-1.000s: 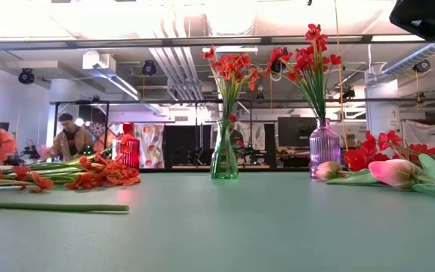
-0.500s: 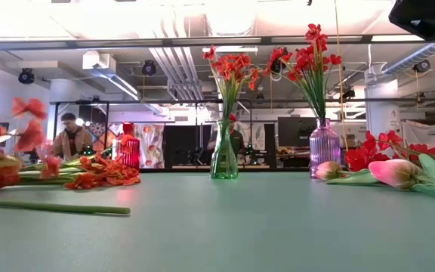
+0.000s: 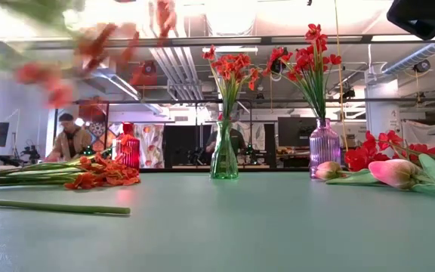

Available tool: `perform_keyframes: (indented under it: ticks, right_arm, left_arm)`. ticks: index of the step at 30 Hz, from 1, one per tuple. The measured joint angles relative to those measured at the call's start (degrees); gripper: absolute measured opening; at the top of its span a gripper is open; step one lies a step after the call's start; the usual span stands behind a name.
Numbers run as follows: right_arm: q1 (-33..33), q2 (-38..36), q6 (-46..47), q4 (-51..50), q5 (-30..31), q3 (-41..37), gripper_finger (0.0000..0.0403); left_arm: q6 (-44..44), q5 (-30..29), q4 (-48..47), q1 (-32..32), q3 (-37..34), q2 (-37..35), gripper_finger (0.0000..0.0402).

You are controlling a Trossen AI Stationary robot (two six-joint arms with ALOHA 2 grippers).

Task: Sort flowers into vase by color
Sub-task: Put the bottom left orange flower in the green flower vase

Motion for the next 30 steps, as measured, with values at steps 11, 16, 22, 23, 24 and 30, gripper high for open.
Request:
perform_keyframes:
  ticks: [11, 16, 22, 23, 24, 30]
  right_arm:
    - [0.0, 0.0, -3.5, 1.1, 0.0, 0.0, 0.0302]
    - [0.0, 0.0, -4.0, 1.1, 0.0, 0.0, 0.0302]
    - [0.0, 0.0, -4.8, 1.5, -0.1, 0.0, 0.0302]
    - [0.0, 0.0, -4.8, 1.7, -0.2, 0.0, 0.0302]
    - [0.0, 0.0, -4.8, 2.0, -0.5, 0.0, 0.0302]
    - [0.0, 0.0, -5.0, 2.6, -2.0, 0.0, 0.0302]
  left_arm:
    - [39.9, -24.6, 0.5, 2.8, 14.5, -0.2, 0.0000]
    - [65.4, -27.3, 2.3, 5.8, 22.0, -0.2, 0.0000]
    - [87.9, -30.7, 7.9, 10.6, 22.9, -2.0, 0.0000]
    - [90.8, -29.2, 9.0, 11.9, 23.0, -2.3, 0.0000]
    - [93.8, -27.1, 10.2, 13.2, 23.1, -2.4, 0.0000]
    - [113.2, -10.4, 20.2, 20.2, 23.0, -2.4, 0.0000]
